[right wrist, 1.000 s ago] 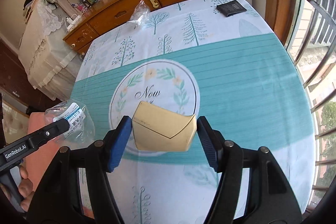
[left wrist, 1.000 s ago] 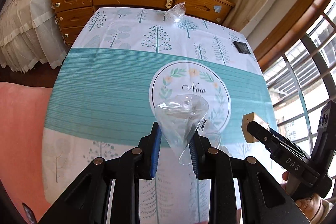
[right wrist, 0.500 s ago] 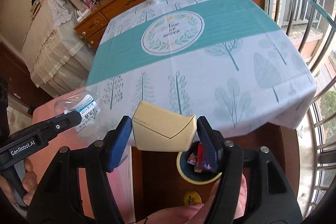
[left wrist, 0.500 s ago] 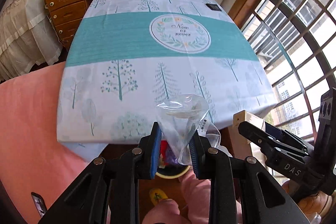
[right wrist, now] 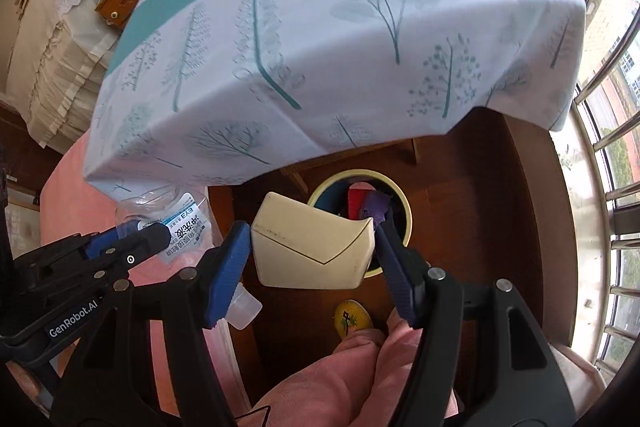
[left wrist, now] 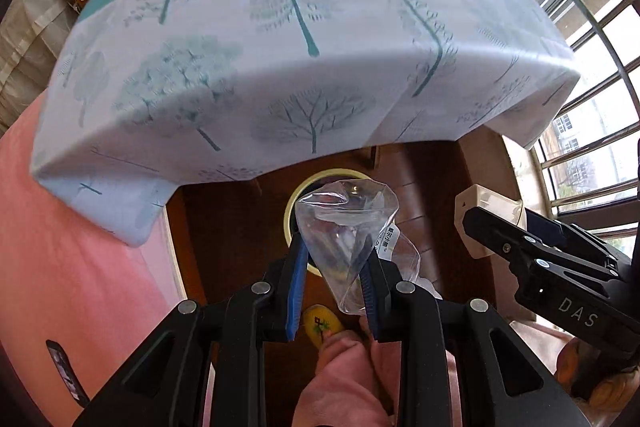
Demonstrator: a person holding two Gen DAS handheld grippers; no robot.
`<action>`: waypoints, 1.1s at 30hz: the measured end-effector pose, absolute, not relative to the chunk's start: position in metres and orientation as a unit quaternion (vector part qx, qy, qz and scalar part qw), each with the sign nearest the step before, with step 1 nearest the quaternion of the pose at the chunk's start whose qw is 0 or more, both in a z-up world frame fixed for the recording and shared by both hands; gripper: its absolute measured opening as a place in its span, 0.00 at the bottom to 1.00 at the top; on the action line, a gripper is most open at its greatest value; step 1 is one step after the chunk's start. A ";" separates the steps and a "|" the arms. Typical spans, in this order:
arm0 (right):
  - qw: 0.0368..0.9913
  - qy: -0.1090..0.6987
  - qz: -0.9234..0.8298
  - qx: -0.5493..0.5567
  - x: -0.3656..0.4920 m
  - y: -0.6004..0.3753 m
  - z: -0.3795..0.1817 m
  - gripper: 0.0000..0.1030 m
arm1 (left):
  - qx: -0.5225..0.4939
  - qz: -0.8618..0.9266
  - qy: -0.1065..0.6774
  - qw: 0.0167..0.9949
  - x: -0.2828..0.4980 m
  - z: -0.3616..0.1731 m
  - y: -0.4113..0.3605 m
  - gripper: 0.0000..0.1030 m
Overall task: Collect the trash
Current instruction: 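Carry the bottle and beige box over the bin and open both tools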
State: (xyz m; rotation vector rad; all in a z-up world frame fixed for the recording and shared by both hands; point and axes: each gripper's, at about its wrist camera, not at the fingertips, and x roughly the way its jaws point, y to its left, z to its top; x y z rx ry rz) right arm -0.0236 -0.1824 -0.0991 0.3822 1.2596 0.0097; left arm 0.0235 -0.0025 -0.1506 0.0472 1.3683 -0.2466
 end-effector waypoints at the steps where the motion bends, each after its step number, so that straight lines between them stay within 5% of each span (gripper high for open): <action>1: 0.788 0.588 0.003 0.184 -0.026 -0.186 -0.116 0.59 | 0.021 -0.113 0.632 0.766 0.022 -0.166 -0.005 0.24; 11: 0.755 0.608 -0.041 0.242 -0.026 -0.227 -0.253 0.60 | 0.009 -0.095 0.641 0.762 0.031 -0.296 -0.025 0.24; 22: 0.743 0.618 -0.046 0.253 -0.006 -0.237 -0.320 0.60 | 0.004 -0.091 0.663 0.743 0.053 -0.373 -0.034 0.25; 26: 0.739 0.621 -0.047 0.257 0.000 -0.235 -0.328 0.60 | -0.004 -0.096 0.678 0.729 0.057 -0.388 -0.029 0.46; 30: 0.736 0.626 -0.041 0.252 0.006 -0.230 -0.339 0.60 | 0.003 -0.090 0.674 0.733 0.055 -0.395 -0.027 0.77; 33: 0.733 0.632 -0.037 0.248 0.012 -0.223 -0.347 0.60 | 0.005 -0.081 0.669 0.739 0.052 -0.394 -0.020 0.78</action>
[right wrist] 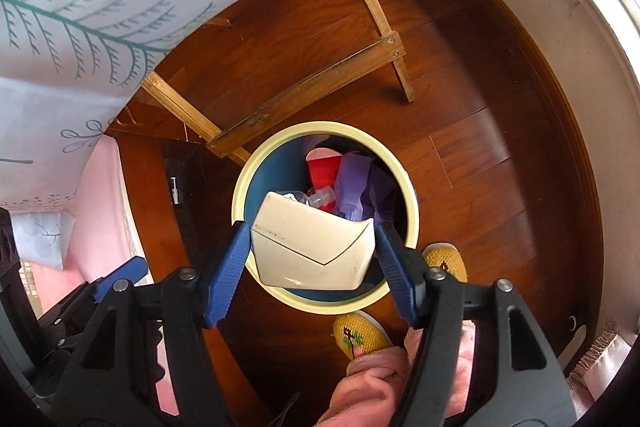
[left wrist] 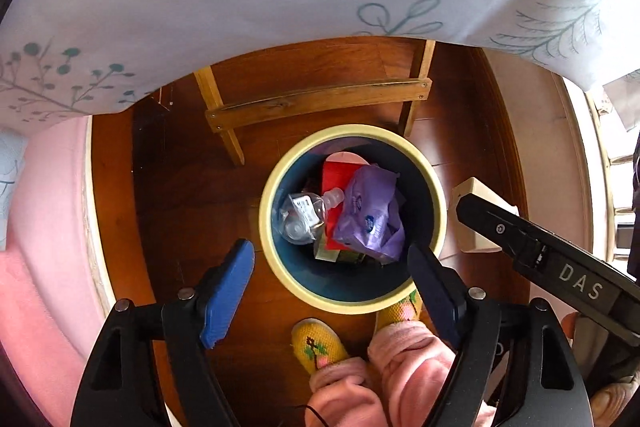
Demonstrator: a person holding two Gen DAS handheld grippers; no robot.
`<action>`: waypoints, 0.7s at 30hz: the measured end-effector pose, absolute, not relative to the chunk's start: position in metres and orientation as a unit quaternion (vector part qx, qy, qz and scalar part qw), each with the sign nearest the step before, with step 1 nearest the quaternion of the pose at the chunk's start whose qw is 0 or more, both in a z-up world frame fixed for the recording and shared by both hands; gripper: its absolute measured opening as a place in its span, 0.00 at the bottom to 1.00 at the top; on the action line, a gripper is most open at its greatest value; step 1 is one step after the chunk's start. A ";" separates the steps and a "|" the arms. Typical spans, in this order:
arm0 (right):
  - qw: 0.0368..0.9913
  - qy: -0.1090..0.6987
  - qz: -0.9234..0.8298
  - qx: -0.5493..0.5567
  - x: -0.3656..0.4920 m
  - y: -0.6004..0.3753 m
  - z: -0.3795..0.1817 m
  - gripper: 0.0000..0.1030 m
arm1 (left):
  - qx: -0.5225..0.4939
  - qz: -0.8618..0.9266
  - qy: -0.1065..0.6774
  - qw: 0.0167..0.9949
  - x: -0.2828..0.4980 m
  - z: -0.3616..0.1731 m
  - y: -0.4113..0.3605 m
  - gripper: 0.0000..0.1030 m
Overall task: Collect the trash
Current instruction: 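Carry the bottle and beige box over the bin and open both tools, then raise both tools from the bin back over the table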
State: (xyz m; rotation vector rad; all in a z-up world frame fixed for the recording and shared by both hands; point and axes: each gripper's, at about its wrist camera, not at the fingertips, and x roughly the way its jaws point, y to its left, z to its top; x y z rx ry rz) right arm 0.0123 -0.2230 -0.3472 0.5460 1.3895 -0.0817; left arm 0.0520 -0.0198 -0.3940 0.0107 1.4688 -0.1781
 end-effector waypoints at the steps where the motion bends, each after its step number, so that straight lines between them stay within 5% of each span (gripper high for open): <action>1: 0.732 0.634 -0.035 0.248 0.014 -0.221 -0.349 0.60 | 0.005 -0.077 0.668 0.740 0.051 -0.393 -0.016 0.78; 12: 0.740 0.633 -0.015 0.227 0.026 -0.195 -0.328 0.64 | -0.017 -0.041 0.655 0.755 0.039 -0.341 0.021 0.79; 21: 0.761 0.611 0.009 0.217 0.017 -0.189 -0.228 0.64 | -0.028 -0.031 0.619 0.785 0.040 -0.218 0.035 0.78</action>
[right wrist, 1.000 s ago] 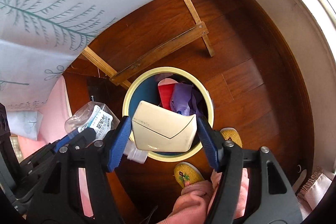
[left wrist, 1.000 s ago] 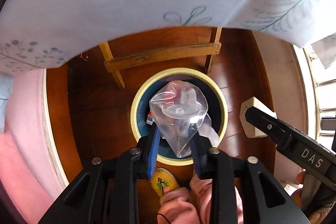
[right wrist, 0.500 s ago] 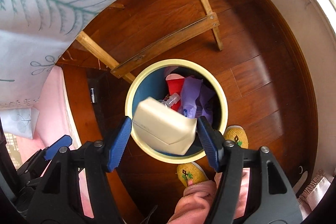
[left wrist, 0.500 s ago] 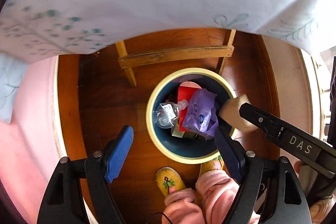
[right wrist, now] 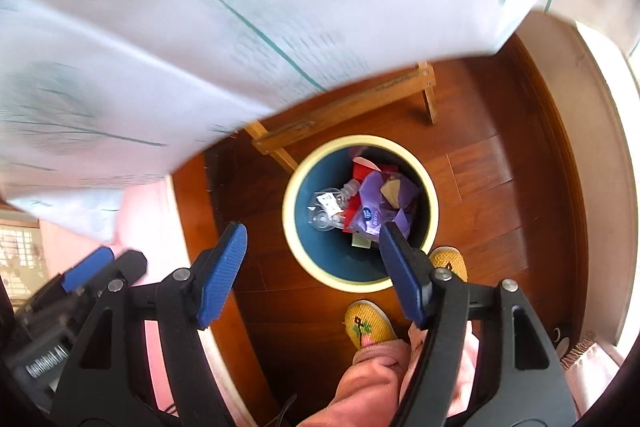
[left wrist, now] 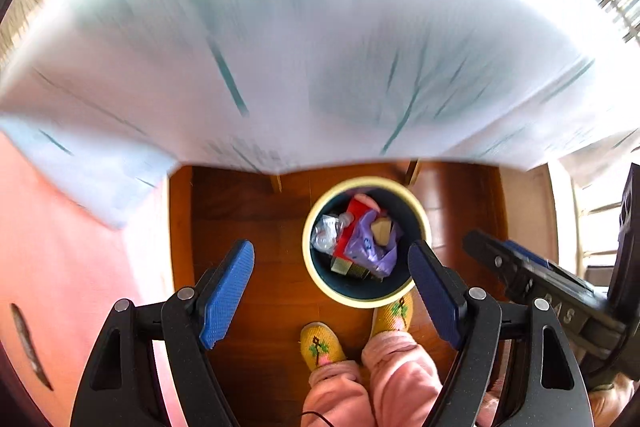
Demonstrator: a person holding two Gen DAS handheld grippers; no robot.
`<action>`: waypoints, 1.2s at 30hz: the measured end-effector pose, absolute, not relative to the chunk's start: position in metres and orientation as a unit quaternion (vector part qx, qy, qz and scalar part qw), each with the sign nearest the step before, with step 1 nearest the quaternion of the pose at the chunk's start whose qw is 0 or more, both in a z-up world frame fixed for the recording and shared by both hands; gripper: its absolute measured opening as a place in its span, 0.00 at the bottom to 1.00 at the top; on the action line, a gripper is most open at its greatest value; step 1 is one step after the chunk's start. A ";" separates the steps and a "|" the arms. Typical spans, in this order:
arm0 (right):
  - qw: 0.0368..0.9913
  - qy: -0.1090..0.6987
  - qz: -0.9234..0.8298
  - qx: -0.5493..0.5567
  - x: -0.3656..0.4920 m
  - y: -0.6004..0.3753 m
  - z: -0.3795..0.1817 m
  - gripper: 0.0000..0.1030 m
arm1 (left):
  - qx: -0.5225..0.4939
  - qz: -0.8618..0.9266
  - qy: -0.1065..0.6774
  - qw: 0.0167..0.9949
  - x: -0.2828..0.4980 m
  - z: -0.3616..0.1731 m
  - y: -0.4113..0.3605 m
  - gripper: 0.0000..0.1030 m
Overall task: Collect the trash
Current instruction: 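Raise both tools from the bin back over the table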
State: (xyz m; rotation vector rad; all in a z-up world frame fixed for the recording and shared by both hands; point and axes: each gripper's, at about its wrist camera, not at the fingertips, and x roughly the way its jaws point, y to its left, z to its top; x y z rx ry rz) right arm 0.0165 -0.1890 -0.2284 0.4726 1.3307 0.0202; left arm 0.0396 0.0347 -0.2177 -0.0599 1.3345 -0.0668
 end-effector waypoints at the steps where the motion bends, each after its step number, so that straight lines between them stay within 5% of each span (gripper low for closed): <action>1: 0.765 0.607 0.013 0.215 0.014 -0.187 -0.212 0.64 | -0.027 -0.030 0.613 0.789 0.039 -0.201 0.035 0.78; 19: 0.856 0.482 0.008 0.185 -0.026 -0.186 0.053 0.64 | -0.068 -0.113 0.525 0.841 0.013 0.061 0.043 0.77; 36: 0.916 0.363 -0.017 0.169 -0.009 -0.203 0.212 0.65 | -0.062 -0.133 0.431 0.890 0.039 0.189 0.043 0.77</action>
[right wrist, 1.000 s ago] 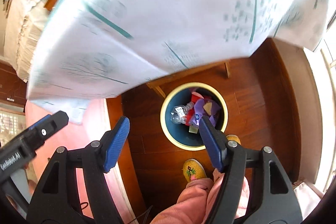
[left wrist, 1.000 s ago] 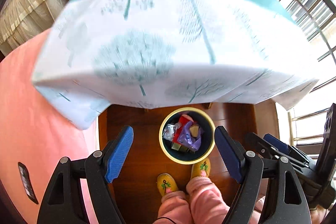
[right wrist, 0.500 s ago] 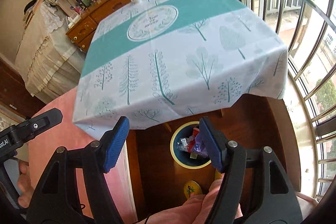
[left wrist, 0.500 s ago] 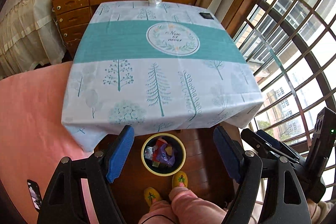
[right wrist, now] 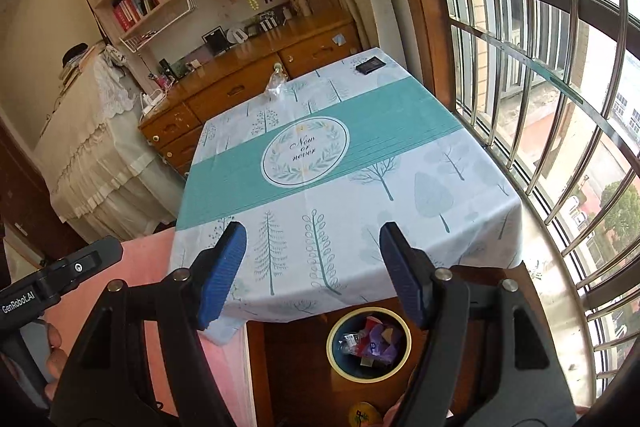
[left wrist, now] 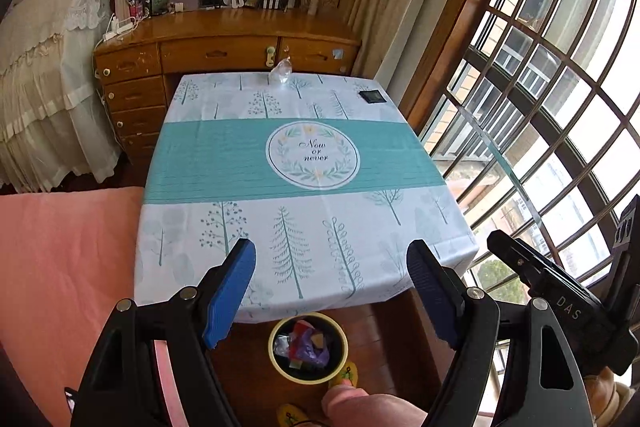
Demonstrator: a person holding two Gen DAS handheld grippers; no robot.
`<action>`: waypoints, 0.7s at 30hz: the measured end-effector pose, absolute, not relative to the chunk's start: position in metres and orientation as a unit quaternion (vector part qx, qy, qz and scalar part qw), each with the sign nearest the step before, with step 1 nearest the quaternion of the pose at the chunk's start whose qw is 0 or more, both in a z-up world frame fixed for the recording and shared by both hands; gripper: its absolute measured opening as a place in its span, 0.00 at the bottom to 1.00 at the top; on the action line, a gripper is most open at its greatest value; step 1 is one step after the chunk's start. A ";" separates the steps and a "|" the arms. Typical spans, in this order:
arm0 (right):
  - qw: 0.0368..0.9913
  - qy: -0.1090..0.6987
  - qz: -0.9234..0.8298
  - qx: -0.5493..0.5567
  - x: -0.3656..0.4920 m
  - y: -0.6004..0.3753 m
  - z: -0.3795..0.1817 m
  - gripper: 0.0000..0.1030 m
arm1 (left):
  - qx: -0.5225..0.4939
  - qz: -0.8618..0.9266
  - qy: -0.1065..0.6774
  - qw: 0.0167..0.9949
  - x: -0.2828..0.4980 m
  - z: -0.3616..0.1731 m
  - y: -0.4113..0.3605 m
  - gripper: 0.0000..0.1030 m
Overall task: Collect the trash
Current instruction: 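Raise both tools from the bin back over the table, then grasp the clear plastic bag with the left tool while the right tool grasps the black TALOPN card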
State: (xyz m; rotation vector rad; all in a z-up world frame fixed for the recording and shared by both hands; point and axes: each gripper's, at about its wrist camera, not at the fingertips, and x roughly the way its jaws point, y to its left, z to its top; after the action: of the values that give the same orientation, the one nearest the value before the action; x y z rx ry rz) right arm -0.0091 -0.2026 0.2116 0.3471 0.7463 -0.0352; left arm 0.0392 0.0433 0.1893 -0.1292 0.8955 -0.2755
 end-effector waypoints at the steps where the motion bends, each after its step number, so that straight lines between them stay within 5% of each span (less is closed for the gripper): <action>1: 0.919 0.358 -0.019 0.164 -0.005 -0.203 0.217 0.65 | -0.059 -0.130 0.427 0.893 0.046 0.194 0.043 0.77; 11: 0.924 0.347 -0.015 0.159 0.100 -0.244 0.235 0.65 | -0.040 -0.089 0.405 0.909 0.164 0.235 0.029 0.77; 21: 0.890 0.416 0.018 0.184 0.353 -0.329 0.168 0.65 | 0.000 -0.057 0.452 0.890 0.412 0.197 -0.015 0.77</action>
State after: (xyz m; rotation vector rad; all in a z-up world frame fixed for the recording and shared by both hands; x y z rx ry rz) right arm 0.3527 -0.3285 0.1684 0.3819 0.8637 0.0382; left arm 0.4125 -0.0149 0.1969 -0.0004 0.9386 -0.1182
